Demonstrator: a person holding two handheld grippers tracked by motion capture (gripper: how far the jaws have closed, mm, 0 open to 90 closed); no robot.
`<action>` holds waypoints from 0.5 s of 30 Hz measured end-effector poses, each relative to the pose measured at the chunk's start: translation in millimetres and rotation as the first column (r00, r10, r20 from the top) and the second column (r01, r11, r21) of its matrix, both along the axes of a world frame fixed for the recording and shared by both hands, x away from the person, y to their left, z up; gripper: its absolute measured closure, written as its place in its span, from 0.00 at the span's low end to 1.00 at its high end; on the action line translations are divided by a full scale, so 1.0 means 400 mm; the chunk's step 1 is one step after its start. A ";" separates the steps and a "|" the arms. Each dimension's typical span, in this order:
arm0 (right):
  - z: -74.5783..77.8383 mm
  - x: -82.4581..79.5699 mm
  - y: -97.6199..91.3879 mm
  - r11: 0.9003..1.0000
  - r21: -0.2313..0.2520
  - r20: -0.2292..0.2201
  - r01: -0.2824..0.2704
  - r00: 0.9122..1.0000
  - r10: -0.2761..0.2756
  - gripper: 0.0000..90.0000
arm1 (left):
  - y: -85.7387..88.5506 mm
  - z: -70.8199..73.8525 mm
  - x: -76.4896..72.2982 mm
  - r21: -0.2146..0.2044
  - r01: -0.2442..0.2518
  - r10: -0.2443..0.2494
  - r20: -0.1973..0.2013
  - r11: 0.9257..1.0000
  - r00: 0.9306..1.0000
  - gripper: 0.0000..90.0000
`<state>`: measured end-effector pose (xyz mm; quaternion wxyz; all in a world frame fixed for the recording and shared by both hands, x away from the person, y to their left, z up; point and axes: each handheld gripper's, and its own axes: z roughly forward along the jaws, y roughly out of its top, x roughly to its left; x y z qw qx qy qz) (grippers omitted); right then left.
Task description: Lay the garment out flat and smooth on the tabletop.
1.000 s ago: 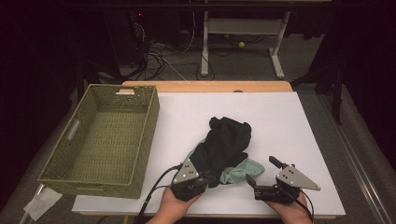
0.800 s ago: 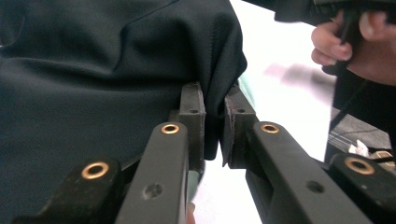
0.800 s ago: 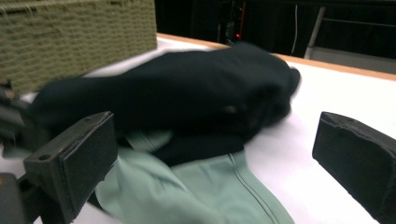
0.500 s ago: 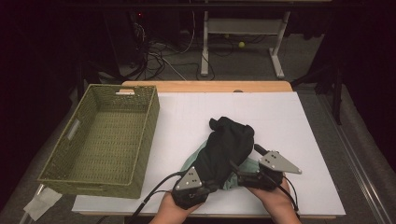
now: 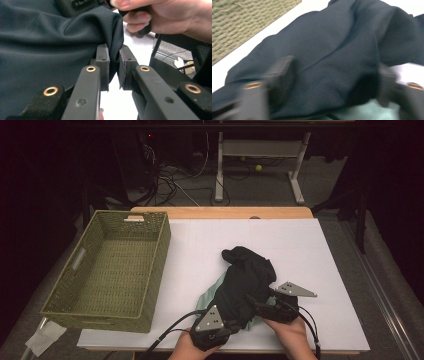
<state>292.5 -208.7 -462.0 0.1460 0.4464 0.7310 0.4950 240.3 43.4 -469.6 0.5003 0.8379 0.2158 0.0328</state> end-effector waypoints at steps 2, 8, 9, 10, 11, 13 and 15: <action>0.010 -0.010 -0.006 1.000 -0.010 0.036 -0.004 0.999 0.004 0.71 | 0.012 0.007 0.005 -0.028 -0.011 0.011 0.000 1.000 1.000 0.76; 0.041 -0.024 -0.032 0.998 -0.031 0.139 0.060 0.989 -0.055 0.88 | 0.045 0.022 0.018 -0.074 -0.086 0.088 0.023 0.994 0.996 0.52; 0.046 -0.026 -0.039 0.997 -0.033 0.156 0.073 0.985 -0.067 0.88 | 0.061 0.025 0.027 -0.089 -0.119 0.122 0.025 0.989 0.992 0.51; 0.052 -0.028 -0.047 0.995 -0.031 0.171 0.090 0.982 -0.083 0.88 | 0.068 0.026 0.032 -0.093 -0.137 0.140 0.025 0.986 0.990 0.42; 0.057 -0.030 -0.057 0.994 -0.028 0.185 0.106 0.978 -0.099 0.88 | 0.075 0.027 0.036 -0.097 -0.150 0.153 0.026 0.984 0.988 0.40; 0.070 -0.034 -0.080 0.989 -0.021 0.216 0.145 0.967 -0.137 0.89 | 0.085 0.027 0.044 -0.104 -0.172 0.175 0.023 0.980 0.984 0.38; 0.082 -0.036 -0.108 0.984 -0.003 0.232 0.179 0.957 -0.174 0.89 | 0.092 0.024 0.054 -0.103 -0.186 0.188 0.014 0.977 0.982 0.31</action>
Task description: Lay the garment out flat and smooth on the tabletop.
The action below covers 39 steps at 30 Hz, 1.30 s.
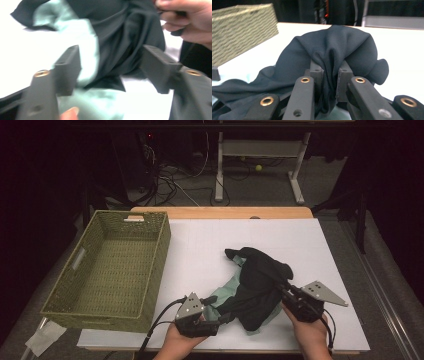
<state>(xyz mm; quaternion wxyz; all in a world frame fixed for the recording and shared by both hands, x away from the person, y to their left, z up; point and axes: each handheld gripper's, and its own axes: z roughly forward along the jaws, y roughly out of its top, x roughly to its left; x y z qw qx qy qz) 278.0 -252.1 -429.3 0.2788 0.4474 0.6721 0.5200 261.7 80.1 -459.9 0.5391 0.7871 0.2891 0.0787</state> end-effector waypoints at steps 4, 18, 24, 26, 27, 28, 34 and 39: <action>0.020 -0.009 -0.055 0.998 0.026 0.036 0.064 0.997 -0.065 0.90 | 0.005 -0.013 0.018 0.029 -0.027 0.027 -0.005 0.999 1.000 0.23; 0.103 -0.053 -0.148 0.980 0.081 0.182 0.180 0.964 -0.192 0.91 | 0.006 -0.026 0.045 0.074 -0.084 0.086 -0.033 0.994 0.996 0.00; 0.088 -0.058 -0.030 0.999 0.001 0.178 0.036 0.983 -0.035 0.91 | 0.013 -0.027 0.049 0.068 -0.100 0.103 -0.039 0.993 0.994 0.00; 0.075 -0.061 0.017 0.999 -0.031 0.167 -0.025 0.985 0.030 0.91 | 0.016 -0.027 0.050 0.061 -0.105 0.107 -0.043 0.993 0.993 0.00; 0.069 -0.064 0.039 0.998 -0.044 0.162 -0.055 0.985 0.062 0.91 | 0.018 -0.027 0.050 0.057 -0.105 0.108 -0.044 0.993 0.993 0.00; 0.063 -0.067 0.061 0.994 -0.060 0.153 -0.088 0.983 0.096 0.91 | 0.020 -0.026 0.050 0.054 -0.107 0.110 -0.042 0.993 0.993 0.00; 0.027 -0.095 0.180 0.951 -0.147 0.101 -0.273 0.952 0.289 0.90 | 0.037 -0.011 0.050 0.016 -0.119 0.120 -0.043 0.993 0.992 0.00; -0.009 -0.114 0.247 0.910 -0.168 0.027 -0.378 0.921 0.388 0.82 | 0.047 0.000 0.045 -0.010 -0.123 0.122 -0.034 0.992 0.992 0.00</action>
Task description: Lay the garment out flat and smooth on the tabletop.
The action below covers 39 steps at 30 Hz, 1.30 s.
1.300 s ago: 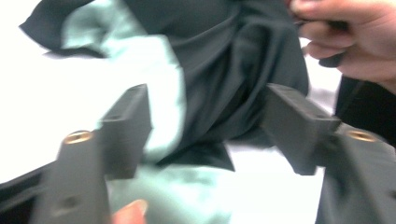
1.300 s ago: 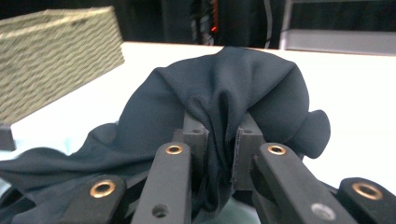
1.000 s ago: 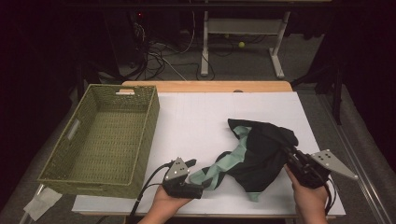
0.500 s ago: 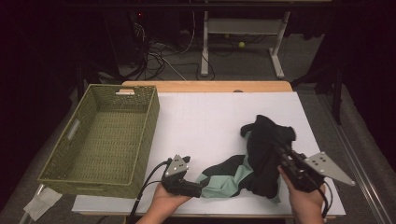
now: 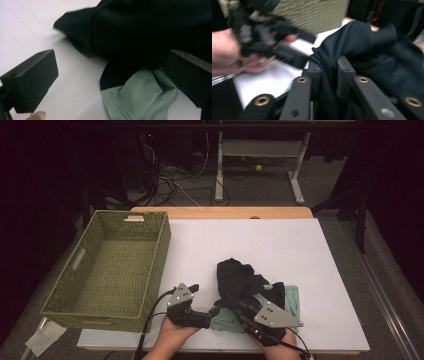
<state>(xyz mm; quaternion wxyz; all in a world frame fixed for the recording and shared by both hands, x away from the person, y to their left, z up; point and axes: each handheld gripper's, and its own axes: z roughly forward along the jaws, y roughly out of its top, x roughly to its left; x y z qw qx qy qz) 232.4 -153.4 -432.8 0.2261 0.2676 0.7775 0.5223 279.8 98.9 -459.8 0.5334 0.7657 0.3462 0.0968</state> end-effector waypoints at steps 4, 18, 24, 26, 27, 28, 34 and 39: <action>0.009 -0.010 0.012 0.994 0.079 -0.044 -0.070 0.996 0.073 0.63 | -0.001 -0.001 0.001 0.013 -0.001 0.001 -0.002 1.000 1.000 0.00; 0.049 0.048 -0.180 0.976 0.103 0.015 0.191 0.981 -0.194 0.56 | -0.013 0.043 -0.035 -0.063 0.021 -0.018 0.047 0.998 0.999 0.00; 0.011 0.092 -0.236 0.956 0.059 -0.075 0.289 0.956 -0.284 0.53 | -0.072 0.030 -0.059 0.090 0.109 -0.113 0.033 0.990 0.993 0.14; 0.006 0.096 -0.238 0.955 0.053 -0.086 0.291 0.954 -0.286 0.53 | -0.072 0.022 -0.058 0.083 0.133 -0.134 0.012 0.988 0.991 0.28; -0.002 0.100 -0.237 0.954 0.035 -0.099 0.296 0.951 -0.292 0.53 | -0.069 0.010 -0.057 0.077 0.167 -0.167 -0.014 0.983 0.986 0.41; -0.005 0.101 -0.235 0.955 0.025 -0.104 0.295 0.951 -0.291 0.54 | -0.068 0.008 -0.056 0.095 0.170 -0.169 -0.017 0.981 0.985 0.51; -0.016 0.102 -0.223 0.960 -0.013 -0.108 0.278 0.955 -0.278 0.57 | -0.051 0.004 -0.046 0.123 0.156 -0.153 -0.033 0.980 0.988 0.85; -0.019 0.099 -0.218 0.964 -0.015 -0.126 0.266 0.956 -0.265 0.61 | -0.035 0.006 -0.046 0.142 0.098 -0.102 0.019 0.985 0.995 0.87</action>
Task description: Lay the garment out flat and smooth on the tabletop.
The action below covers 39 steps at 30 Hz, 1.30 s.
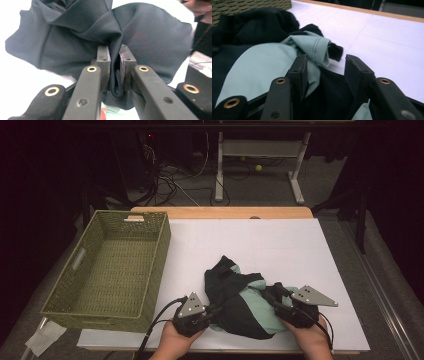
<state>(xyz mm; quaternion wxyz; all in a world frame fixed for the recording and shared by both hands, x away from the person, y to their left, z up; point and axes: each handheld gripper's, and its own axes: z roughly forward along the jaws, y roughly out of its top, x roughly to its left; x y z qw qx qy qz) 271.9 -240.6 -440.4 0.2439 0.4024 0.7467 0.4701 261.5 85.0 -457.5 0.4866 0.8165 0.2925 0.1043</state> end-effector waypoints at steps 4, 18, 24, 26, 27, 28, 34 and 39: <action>0.004 -0.009 0.016 0.999 0.015 -0.002 -0.036 0.999 0.036 0.61 | 0.012 0.012 0.012 -0.025 -0.097 0.099 0.100 0.995 0.990 0.89; 0.007 -0.028 0.115 0.985 0.032 -0.021 -0.168 0.985 0.169 0.47 | 0.038 -0.004 0.009 -0.010 -0.132 0.131 -0.040 0.991 0.991 0.28; -0.004 -0.013 0.116 0.981 0.074 -0.086 -0.181 0.979 0.187 0.46 | 0.037 0.005 -0.008 -0.006 -0.159 0.159 -0.024 0.987 0.987 0.15; -0.008 -0.014 0.116 0.972 0.089 -0.111 -0.217 0.968 0.226 0.51 | 0.038 0.006 -0.012 -0.013 -0.154 0.154 -0.022 0.988 0.988 0.10; -0.010 -0.016 0.119 0.969 0.087 -0.116 -0.232 0.964 0.241 0.55 | 0.037 0.007 -0.013 -0.013 -0.155 0.155 -0.020 0.988 0.988 0.10; -0.011 -0.022 0.124 0.964 0.079 -0.115 -0.254 0.958 0.262 0.64 | 0.035 0.009 -0.014 -0.018 -0.159 0.159 -0.019 0.987 0.987 0.10; 0.009 -0.068 0.156 0.945 -0.030 -0.019 -0.326 0.945 0.326 0.99 | 0.039 0.015 -0.014 -0.043 -0.153 0.153 -0.015 0.987 0.988 0.10; 0.042 -0.088 0.150 0.950 -0.025 0.072 -0.310 0.948 0.311 0.99 | 0.040 0.014 -0.013 -0.042 -0.151 0.151 -0.015 0.988 0.988 0.10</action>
